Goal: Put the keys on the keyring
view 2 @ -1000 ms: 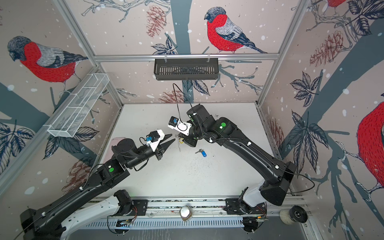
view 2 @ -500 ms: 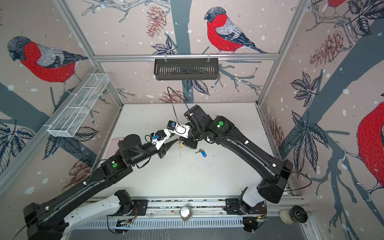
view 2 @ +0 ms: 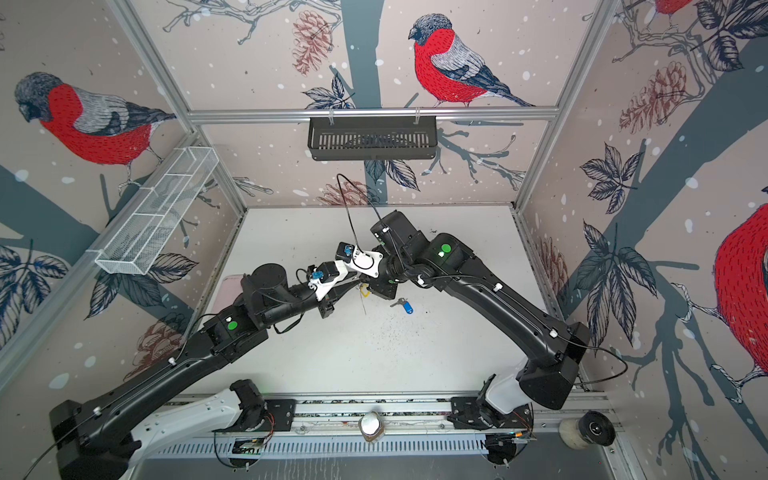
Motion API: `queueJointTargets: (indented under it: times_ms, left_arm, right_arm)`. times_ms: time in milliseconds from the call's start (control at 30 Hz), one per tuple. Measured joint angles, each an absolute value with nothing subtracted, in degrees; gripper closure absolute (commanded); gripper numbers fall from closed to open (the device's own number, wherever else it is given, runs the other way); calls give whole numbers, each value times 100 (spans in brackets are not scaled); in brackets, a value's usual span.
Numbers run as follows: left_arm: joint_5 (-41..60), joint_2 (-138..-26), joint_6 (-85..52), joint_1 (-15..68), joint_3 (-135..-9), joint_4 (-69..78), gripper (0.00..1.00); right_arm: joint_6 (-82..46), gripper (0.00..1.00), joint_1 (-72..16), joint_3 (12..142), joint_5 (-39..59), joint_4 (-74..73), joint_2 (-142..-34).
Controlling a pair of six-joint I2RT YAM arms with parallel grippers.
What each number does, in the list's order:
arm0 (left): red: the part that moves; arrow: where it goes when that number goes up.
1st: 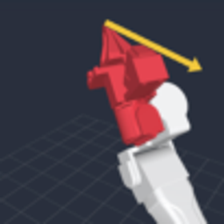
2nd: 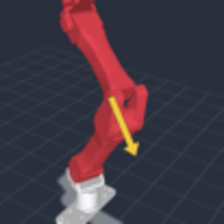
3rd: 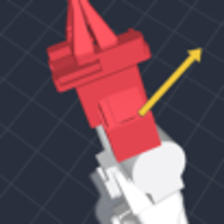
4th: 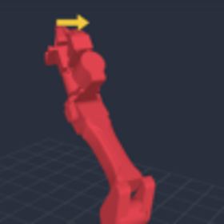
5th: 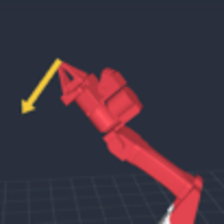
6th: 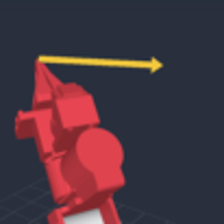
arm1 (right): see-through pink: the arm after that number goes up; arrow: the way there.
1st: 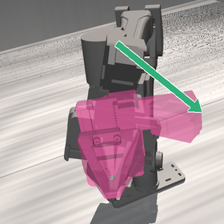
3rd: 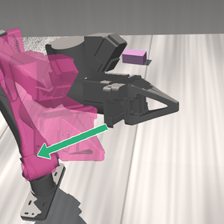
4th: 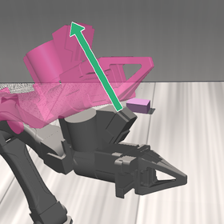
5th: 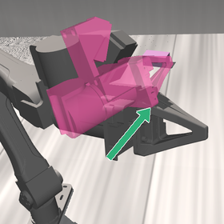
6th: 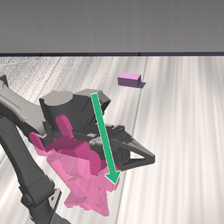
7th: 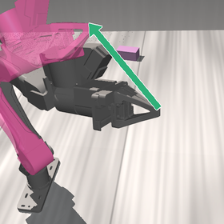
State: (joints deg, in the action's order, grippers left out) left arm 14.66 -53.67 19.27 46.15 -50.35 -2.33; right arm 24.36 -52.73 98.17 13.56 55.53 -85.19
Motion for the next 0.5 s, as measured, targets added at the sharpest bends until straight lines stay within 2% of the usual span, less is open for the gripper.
queueJointTargets:
  times_ms: [233, 500]
  left_arm:
    - [1603, -5415, 1964, 4609, -5061, -279, 92]
    - [1678, -5404, 1990, 4606, -5061, -357, 100]
  right_arm:
    - [2440, 100, -5282, 9784, 1354, 5546, -8460]
    - [2440, 100, -5295, 9699, 1367, 5542, -8405]
